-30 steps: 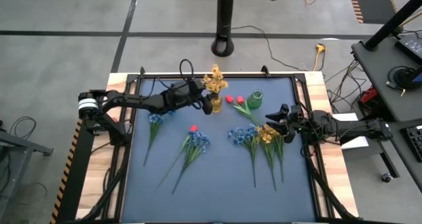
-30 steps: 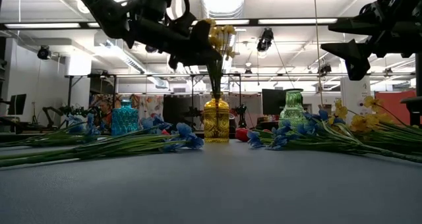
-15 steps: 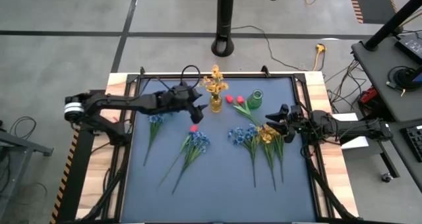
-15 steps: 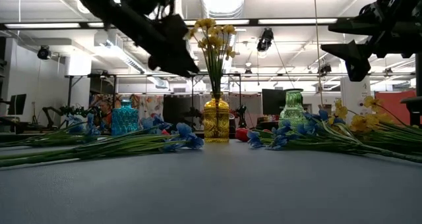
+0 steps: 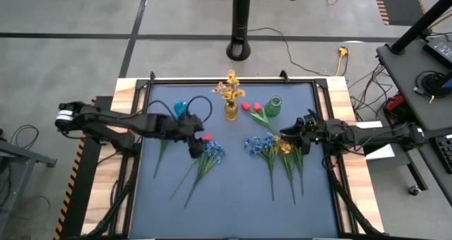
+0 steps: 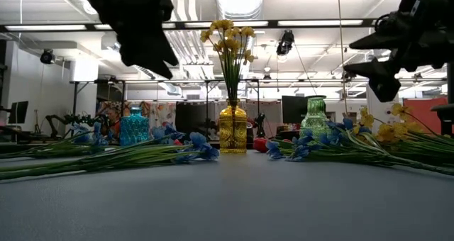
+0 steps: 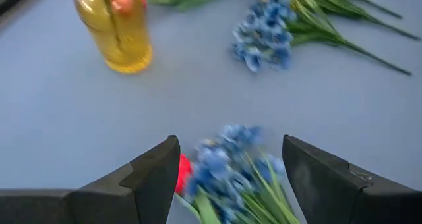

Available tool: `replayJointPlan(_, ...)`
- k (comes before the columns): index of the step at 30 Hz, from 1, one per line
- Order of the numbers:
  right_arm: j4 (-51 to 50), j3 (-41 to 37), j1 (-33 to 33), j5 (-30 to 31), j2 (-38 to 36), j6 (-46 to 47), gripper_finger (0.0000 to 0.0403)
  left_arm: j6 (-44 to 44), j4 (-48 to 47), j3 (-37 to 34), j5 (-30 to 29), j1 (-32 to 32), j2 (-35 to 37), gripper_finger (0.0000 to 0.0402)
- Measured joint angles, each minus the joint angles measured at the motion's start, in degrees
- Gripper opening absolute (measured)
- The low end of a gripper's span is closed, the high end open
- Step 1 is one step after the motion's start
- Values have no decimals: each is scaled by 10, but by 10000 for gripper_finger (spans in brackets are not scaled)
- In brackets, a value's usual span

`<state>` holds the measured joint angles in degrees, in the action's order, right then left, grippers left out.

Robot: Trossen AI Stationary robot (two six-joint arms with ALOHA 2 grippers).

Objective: Sort flowers into vase by color
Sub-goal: Put the top left red tulip into the blue vase

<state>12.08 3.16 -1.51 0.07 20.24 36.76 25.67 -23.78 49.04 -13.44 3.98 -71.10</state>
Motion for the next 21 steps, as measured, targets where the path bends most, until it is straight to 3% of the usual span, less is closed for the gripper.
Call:
replayJointPlan(6, -9, 65, 36, -5, 86, -8, 199, 66, -24, 0, -10, 54, -13, 249)
replayJointPlan(15, -241, 202, 69, 1, 209, -9, 199, 194, -102, 0, -10, 102, -30, 248)
replayJointPlan(21, -311, 265, 101, 0, 274, 1, 199, 253, -147, 0, -10, 132, -39, 248)
